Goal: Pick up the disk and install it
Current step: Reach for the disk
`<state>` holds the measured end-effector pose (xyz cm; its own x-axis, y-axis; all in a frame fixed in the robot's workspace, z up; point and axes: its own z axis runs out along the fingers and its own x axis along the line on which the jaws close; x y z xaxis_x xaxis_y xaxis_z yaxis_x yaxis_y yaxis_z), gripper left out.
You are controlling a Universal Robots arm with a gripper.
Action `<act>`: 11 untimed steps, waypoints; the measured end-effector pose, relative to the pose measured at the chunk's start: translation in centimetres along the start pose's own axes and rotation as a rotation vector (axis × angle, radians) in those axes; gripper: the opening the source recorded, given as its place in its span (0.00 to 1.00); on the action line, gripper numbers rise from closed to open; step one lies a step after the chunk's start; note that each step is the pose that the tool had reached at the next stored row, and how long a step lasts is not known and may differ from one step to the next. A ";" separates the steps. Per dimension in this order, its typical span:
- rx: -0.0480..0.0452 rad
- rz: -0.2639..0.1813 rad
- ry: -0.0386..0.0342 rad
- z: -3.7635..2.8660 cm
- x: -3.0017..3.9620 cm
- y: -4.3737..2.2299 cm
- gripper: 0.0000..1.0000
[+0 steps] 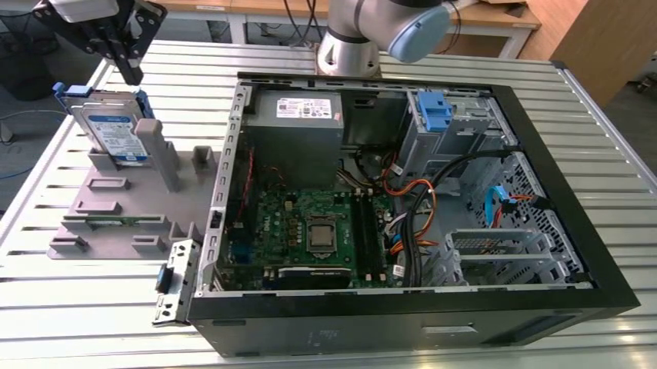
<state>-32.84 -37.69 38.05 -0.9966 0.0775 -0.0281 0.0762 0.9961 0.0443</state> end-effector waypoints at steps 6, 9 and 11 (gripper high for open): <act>-0.0001 0.000 -0.0001 0.07 0.25 0.17 0.11; -0.0001 0.000 0.0011 0.07 0.26 0.17 0.11; 0.0012 0.001 0.0184 0.10 0.27 0.17 0.11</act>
<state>-33.09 -37.49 37.95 -0.9969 0.0779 -0.0097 0.0774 0.9961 0.0431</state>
